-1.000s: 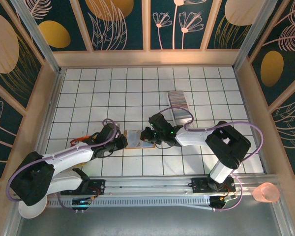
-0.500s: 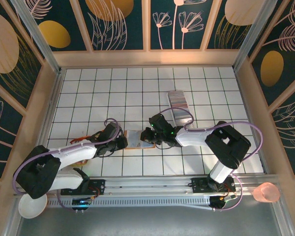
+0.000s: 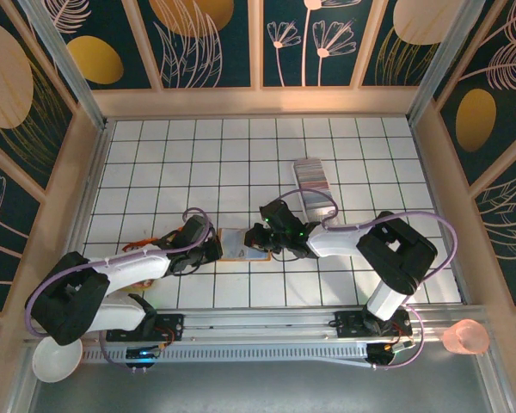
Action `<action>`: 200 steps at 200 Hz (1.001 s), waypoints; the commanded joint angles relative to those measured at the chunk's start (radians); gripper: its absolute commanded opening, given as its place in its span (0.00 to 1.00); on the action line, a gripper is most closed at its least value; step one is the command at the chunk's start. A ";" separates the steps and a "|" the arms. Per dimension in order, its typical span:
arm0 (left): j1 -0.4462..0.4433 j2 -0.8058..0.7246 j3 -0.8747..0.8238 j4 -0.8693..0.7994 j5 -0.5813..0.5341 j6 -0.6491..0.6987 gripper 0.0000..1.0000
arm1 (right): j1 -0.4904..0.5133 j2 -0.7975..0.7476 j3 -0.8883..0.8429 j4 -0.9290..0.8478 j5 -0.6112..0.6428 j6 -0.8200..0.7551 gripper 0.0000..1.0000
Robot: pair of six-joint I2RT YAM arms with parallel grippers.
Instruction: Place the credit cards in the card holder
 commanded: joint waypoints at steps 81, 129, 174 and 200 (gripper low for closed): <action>-0.002 0.030 -0.019 -0.017 -0.002 0.015 0.00 | -0.002 0.043 -0.029 0.115 0.009 0.005 0.00; -0.002 0.029 -0.016 -0.019 -0.001 0.015 0.00 | 0.003 0.050 -0.029 0.119 -0.007 0.003 0.00; -0.003 0.030 -0.019 -0.018 -0.001 0.013 0.00 | 0.005 0.065 -0.005 0.073 -0.028 -0.010 0.00; -0.003 0.031 -0.019 -0.019 -0.003 0.013 0.00 | 0.011 0.060 0.004 0.051 -0.042 -0.016 0.00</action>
